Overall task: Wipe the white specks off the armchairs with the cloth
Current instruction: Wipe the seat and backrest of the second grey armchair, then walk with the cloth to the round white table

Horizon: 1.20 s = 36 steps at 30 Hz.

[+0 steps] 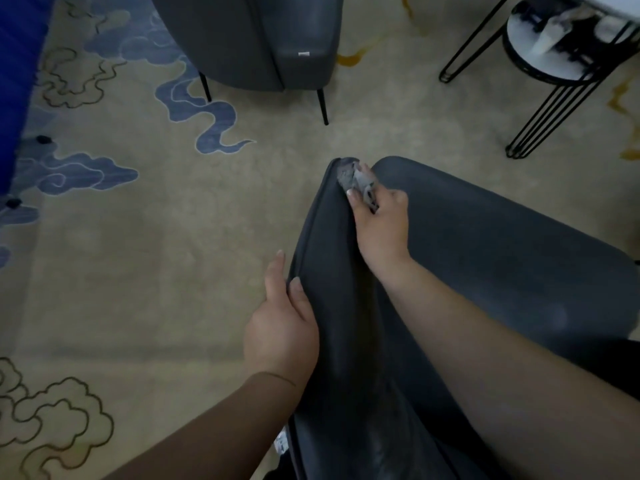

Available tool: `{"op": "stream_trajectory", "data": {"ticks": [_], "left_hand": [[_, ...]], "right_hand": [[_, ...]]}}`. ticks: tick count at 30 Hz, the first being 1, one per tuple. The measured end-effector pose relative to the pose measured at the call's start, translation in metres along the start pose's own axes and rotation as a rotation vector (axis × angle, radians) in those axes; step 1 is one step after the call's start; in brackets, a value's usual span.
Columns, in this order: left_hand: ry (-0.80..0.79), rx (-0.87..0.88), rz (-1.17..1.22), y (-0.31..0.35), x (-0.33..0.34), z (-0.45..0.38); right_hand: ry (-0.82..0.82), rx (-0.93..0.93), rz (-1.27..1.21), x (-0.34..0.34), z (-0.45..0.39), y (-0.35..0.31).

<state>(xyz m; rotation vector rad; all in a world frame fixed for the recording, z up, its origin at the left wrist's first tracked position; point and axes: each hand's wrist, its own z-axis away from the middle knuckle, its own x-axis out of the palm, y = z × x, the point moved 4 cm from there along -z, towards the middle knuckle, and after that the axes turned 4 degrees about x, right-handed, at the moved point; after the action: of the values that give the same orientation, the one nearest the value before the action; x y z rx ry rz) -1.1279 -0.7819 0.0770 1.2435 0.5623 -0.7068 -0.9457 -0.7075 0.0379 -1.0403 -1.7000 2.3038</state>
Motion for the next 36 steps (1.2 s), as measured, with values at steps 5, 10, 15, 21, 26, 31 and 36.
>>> {"op": "stream_trajectory", "data": {"ticks": [5,10,15,21,26,31,36], "left_hand": [[0.0,0.021,-0.021,-0.002,0.002,-0.002],[-0.006,0.012,0.045,-0.004,0.001,-0.001],[-0.125,-0.034,0.143,-0.01,0.003,-0.005],[-0.273,0.001,0.107,-0.02,-0.02,-0.025],[-0.296,0.224,-0.082,-0.034,-0.062,-0.059],[-0.401,0.451,-0.454,-0.042,-0.116,-0.11],[-0.419,0.75,-0.738,-0.033,-0.171,-0.159]], "right_hand": [[-0.076,-0.191,0.077,-0.014,0.075,0.007],[-0.142,-0.173,0.094,-0.028,0.106,0.016],[-0.156,-0.086,0.211,-0.044,0.114,0.005],[-0.036,0.028,0.217,-0.05,0.127,-0.016],[0.076,0.086,0.23,-0.044,0.133,-0.04],[0.191,0.17,0.236,-0.02,0.129,-0.079],[0.252,0.179,0.179,0.024,0.114,-0.127]]}}
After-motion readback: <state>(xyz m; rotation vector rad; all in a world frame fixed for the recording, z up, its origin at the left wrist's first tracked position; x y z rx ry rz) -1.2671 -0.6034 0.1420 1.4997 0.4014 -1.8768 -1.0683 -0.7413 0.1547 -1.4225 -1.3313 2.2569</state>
